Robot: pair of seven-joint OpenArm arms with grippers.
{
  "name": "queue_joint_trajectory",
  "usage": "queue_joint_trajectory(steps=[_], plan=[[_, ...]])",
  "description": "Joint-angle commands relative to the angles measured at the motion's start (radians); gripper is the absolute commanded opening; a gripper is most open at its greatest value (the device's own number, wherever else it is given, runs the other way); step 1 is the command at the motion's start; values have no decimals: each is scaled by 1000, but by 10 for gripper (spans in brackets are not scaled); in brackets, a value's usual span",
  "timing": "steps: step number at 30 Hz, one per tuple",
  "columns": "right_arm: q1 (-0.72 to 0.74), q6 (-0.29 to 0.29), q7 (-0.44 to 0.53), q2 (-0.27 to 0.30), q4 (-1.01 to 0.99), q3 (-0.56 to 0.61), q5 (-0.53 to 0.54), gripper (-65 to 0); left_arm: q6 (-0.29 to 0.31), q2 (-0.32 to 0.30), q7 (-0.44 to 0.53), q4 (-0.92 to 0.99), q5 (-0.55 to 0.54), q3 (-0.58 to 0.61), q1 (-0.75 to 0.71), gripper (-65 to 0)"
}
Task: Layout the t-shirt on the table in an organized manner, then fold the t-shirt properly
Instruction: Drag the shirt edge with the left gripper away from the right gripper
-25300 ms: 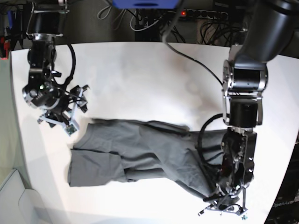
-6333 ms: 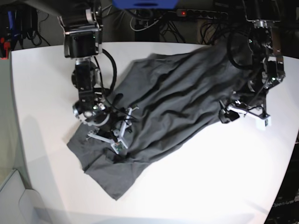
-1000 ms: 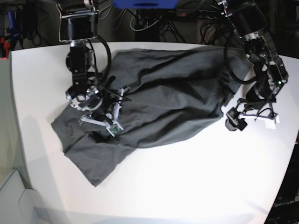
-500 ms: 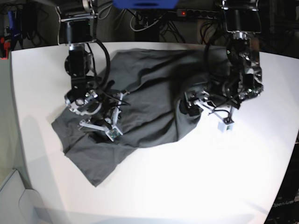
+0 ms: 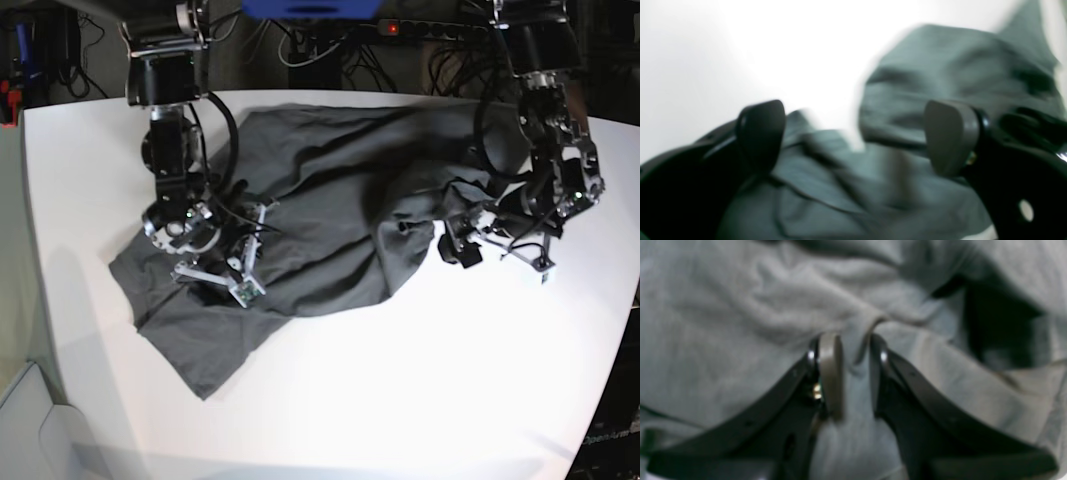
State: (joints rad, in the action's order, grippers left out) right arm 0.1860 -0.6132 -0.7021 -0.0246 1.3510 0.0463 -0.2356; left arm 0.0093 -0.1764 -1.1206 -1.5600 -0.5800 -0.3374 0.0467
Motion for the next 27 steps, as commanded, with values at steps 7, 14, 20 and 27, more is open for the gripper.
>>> queue_joint_trajectory(steps=[7, 14, 20, 27], plan=[[19, 0, 17, -2, 18, 0, 9, -483, 7, 13, 115, 122, -31, 28, 101, 0], [19, 0, 17, -2, 18, 0, 9, -483, 7, 28, 144, 195, -24, 102, 123, 0], [20, 0, 17, -2, 18, 0, 9, -483, 14, 16, 165, 200, -22, 108, 132, 0], [20, 0, 17, -2, 18, 0, 9, -483, 13, 16, 167, 215, -22, 108, 146, -45]])
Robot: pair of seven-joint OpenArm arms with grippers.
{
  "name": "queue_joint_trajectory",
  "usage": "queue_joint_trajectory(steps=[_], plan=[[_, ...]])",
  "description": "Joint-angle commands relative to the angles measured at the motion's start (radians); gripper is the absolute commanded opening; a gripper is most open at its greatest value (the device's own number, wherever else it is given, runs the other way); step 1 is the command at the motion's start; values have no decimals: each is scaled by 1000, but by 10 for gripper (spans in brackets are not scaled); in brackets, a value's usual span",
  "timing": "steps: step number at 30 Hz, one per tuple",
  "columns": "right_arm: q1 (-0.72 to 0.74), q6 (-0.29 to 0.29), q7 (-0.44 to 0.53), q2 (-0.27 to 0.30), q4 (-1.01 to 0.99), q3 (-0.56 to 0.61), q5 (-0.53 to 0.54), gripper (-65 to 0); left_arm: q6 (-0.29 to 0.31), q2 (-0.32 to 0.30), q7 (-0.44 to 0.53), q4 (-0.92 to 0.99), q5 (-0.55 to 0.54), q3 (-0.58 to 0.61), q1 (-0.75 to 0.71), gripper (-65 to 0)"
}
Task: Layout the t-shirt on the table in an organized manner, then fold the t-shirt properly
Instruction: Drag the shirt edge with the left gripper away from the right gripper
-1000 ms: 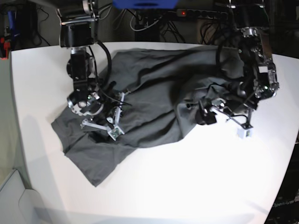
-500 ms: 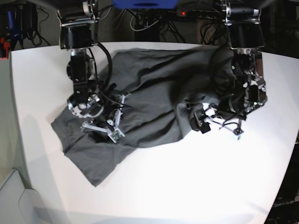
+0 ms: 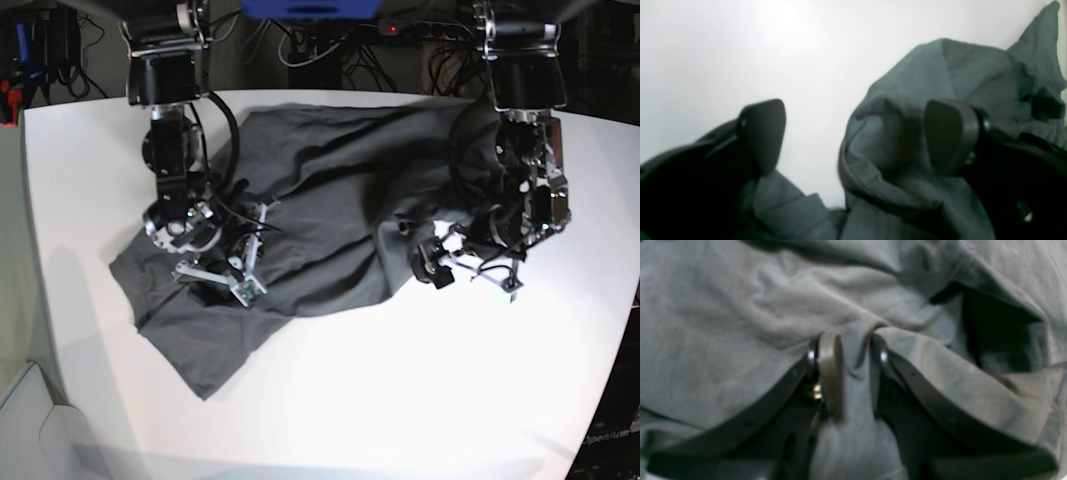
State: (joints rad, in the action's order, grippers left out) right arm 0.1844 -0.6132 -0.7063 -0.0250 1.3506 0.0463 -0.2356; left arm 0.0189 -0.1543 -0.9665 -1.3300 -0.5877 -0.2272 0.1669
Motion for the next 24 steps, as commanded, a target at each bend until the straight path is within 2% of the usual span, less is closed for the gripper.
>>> queue_joint_trajectory(steps=[1, 5, 10, 14, 24], plan=[[22, 0, 21, -2, 19, 0, 9, -483, 3, -3, 13, -12, -15, -2, 27, -57], [22, 0, 21, -2, 19, 0, 9, -483, 2, 3, 13, 20, -15, 4, 29, -45], [22, 0, 21, -2, 19, 0, 9, -483, -3, 5, 17, 28, -15, 91, 29, -29], [22, 0, 21, -2, 19, 0, 9, -483, -3, 14, 62, 36, -15, 127, 27, -29], [22, 0, 21, -2, 19, 2, 9, -483, -3, 17, 71, 73, -15, 131, 23, -49]])
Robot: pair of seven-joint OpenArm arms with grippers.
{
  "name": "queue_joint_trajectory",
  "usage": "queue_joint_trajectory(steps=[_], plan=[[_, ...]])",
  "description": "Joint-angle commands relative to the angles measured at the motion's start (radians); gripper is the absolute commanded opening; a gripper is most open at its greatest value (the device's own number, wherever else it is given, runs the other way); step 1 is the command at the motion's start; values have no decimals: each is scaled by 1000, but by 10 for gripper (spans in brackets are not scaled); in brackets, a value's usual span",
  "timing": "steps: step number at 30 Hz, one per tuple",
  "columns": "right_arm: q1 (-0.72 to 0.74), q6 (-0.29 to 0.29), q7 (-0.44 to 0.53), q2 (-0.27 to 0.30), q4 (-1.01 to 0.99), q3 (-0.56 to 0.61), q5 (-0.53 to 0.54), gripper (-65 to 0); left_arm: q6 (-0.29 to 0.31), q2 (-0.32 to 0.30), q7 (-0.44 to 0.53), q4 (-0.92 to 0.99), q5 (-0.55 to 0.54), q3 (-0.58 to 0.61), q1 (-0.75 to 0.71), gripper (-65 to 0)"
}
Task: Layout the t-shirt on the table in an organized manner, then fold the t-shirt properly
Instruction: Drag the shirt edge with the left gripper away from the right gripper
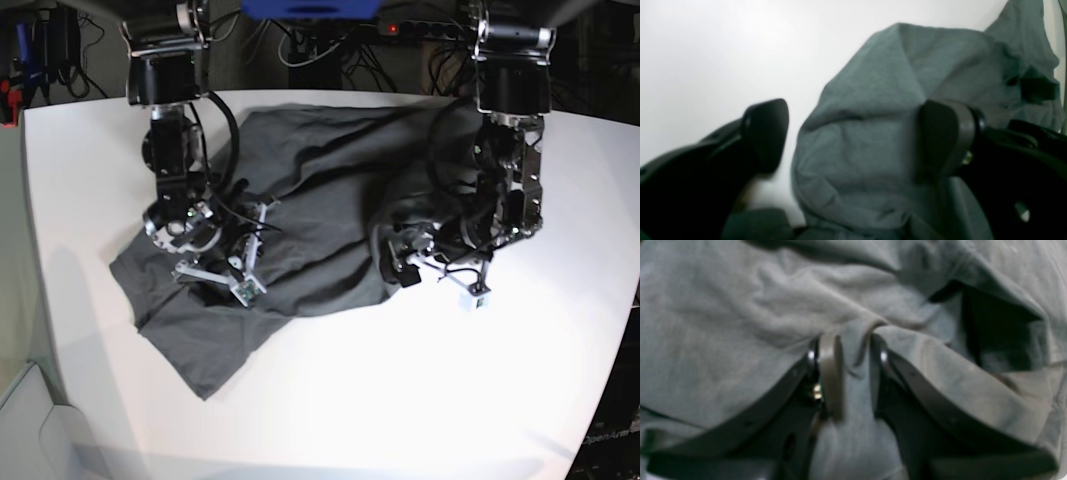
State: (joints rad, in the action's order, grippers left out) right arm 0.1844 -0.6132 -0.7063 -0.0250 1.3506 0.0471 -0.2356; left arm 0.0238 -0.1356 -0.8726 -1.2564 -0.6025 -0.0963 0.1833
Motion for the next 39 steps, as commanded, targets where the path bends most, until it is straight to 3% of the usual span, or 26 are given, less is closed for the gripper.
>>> queue_joint_trajectory(steps=[1, 9, 12, 25, 30, 34, 39], plan=[[22, 0, 21, -2, 19, 1, 9, -483, -6, -2, -23, 8, 0, 0, 9, -80], [22, 0, 21, 0, 19, 1, 9, -483, 1, -2, 20, 132, -6, 0, 43, -509], [22, 0, 21, 1, 19, 1, 9, -483, 0, -2, 23, 131, -7, -1, 49, -596], [20, 0, 21, 1, 19, 1, 8, -483, 1, -78, 17, 131, 0, 5, 279, -601], [17, 0, 21, 1, 19, 1, 9, -483, 1, -108, 51, 142, 3, 145, 390, -601], [16, 0, 20, 1, 19, 1, 6, -483, -8, -105, 92, 151, 140, 257, 456, -600], [13, 0, 20, 1, 19, 1, 6, -483, -8, -97, 105, 194, 361, 258, 488, -600]])
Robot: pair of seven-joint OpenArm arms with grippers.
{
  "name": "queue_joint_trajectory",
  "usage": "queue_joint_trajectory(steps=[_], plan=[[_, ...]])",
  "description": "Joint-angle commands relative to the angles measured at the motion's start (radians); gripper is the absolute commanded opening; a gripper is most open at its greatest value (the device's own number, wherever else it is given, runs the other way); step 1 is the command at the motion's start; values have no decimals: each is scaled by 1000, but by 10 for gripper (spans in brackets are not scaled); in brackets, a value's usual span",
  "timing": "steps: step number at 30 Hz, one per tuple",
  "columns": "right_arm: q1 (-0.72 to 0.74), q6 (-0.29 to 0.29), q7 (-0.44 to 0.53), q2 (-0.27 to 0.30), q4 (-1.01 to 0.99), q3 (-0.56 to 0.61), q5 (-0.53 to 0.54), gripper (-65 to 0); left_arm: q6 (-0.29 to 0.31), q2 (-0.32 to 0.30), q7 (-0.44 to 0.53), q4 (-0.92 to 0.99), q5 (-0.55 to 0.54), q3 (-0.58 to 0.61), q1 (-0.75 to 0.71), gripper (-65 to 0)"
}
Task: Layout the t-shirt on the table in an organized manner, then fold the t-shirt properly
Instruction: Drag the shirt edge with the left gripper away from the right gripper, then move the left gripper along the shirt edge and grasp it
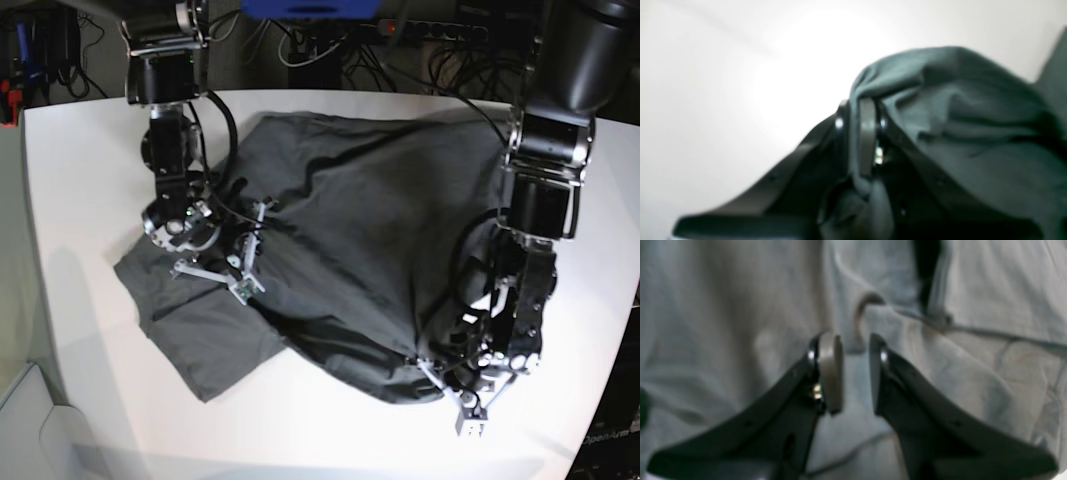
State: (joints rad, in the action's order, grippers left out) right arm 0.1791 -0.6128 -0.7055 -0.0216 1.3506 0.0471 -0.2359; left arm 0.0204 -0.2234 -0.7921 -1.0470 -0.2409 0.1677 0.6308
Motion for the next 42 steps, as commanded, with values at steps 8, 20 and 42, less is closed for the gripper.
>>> queue_joint_trajectory(steps=[8, 20, 42], plan=[[6, 0, 17, -2, 19, 1, 7, -483, 3, 23, 92, -11, 140, 0, 93, -600], [0, 0, 10, -2, 19, -2, 5, -478, 3, 40, 87, -11, 234, 2, 106, -441], [-11, 0, 16, 27, 86, -3, 8, -415, 3, -24, -169, -368, 228, -49, -388, -318]])
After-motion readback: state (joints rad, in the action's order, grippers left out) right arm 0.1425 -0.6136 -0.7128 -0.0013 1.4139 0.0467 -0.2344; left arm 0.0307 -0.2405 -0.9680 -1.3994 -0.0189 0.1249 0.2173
